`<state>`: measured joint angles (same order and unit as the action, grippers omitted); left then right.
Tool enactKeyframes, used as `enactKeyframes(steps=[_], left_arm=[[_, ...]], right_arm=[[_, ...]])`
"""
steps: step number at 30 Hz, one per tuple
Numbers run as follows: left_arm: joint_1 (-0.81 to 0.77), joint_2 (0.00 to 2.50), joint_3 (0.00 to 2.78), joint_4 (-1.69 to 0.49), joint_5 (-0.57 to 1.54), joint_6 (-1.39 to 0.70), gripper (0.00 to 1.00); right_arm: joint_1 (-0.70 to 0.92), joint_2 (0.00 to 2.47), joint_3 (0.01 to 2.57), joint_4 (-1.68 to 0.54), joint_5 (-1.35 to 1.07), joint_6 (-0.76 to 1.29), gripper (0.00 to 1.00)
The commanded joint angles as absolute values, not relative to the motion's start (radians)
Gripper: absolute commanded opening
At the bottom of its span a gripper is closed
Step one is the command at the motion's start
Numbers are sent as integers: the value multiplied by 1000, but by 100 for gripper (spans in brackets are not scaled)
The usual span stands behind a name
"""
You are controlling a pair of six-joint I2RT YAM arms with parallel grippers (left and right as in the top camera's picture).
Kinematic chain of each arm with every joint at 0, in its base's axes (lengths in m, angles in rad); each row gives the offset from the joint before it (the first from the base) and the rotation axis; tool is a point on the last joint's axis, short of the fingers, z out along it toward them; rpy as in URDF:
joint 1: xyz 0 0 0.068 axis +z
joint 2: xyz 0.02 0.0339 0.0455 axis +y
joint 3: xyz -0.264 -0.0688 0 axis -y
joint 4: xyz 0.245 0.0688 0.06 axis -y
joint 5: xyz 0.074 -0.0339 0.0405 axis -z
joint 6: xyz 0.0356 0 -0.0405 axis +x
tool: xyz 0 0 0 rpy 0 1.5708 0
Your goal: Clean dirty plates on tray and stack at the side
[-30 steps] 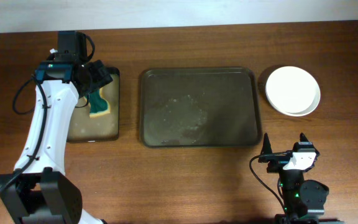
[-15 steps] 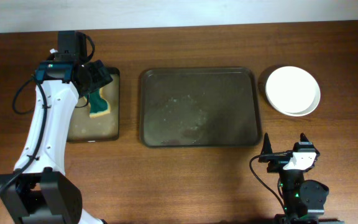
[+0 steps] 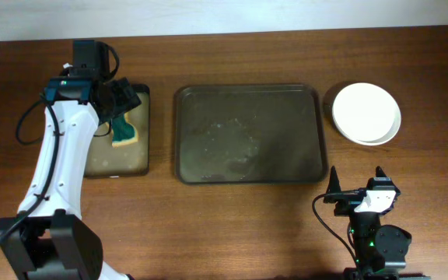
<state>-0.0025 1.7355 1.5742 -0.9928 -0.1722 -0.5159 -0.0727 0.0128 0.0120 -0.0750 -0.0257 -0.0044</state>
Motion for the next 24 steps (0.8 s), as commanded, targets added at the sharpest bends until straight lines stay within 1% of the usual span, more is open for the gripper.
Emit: enactKeyframes(steps=[1,7,8,10,15,18,20,21,24], left_arm=[[-22,1629,1470,-942,-180,-464,99],[-52,1293,1060,-596,-142,-278,99],[-52,1202,963,-510,-120,-243,99],[-52,1019,786,-407,-120,-237,99],[-52,598,515,-437,-126,-237,99],[-52,378,418,-425,-181,-230,99],[-52,274,363,-410,-179,-191,99],[-52,238,332,-387,-179,-187,99],[-52,151,196,-215,-177,-185,99]], right_arm=[[-78,3,6,-79,-14,-11,98],[-78,3,6,-79,-14,-11,98],[-78,3,6,-80,-14,-11,98],[-78,3,6,-79,-14,-11,98],[-78,3,6,-80,-14,-11,98],[-78,3,6,-79,-14,-11,98],[-78,3,6,-79,-14,-11,98],[-78,3,6,-79,-14,-11,98],[-78,3,6,-79,-14,-11,98]])
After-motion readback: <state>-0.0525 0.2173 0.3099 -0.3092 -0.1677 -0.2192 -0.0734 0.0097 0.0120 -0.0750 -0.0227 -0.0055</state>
